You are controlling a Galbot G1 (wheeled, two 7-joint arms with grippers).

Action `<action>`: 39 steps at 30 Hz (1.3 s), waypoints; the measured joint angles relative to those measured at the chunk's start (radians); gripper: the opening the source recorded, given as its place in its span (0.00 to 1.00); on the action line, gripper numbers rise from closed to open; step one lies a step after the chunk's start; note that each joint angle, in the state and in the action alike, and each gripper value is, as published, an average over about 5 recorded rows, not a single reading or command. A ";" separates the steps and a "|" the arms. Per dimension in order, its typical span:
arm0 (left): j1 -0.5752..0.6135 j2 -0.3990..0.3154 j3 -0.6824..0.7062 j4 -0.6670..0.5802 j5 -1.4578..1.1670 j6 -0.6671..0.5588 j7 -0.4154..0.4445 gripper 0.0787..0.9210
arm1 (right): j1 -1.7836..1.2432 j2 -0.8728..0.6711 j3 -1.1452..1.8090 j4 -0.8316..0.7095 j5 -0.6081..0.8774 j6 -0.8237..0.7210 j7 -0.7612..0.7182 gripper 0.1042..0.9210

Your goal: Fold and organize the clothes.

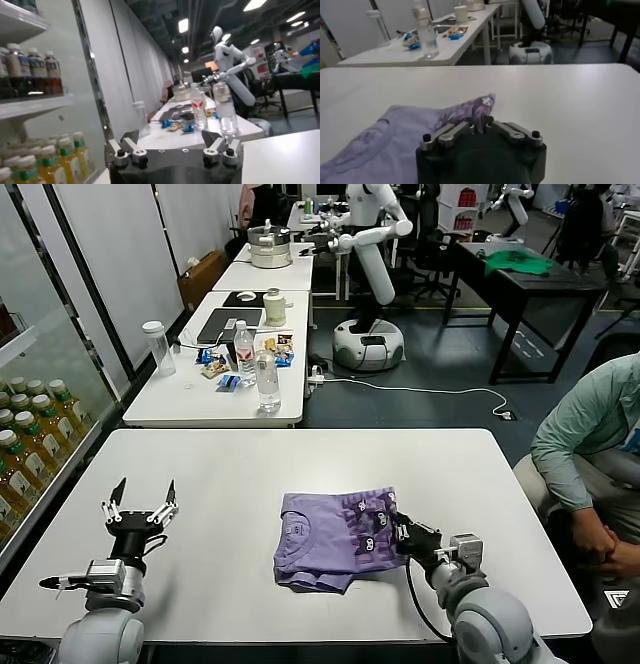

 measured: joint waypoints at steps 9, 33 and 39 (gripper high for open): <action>0.002 -0.032 0.027 0.015 0.031 -0.044 0.012 0.88 | -0.067 -0.019 0.106 0.038 -0.219 0.022 -0.095 0.47; 0.019 -0.095 0.068 0.009 0.147 -0.100 0.050 0.88 | -0.039 -0.016 0.242 -0.087 -0.409 0.174 -0.177 0.88; 0.004 -0.075 0.061 -0.002 0.109 -0.104 0.050 0.88 | -0.020 -0.007 0.258 -0.099 -0.441 0.211 -0.170 0.88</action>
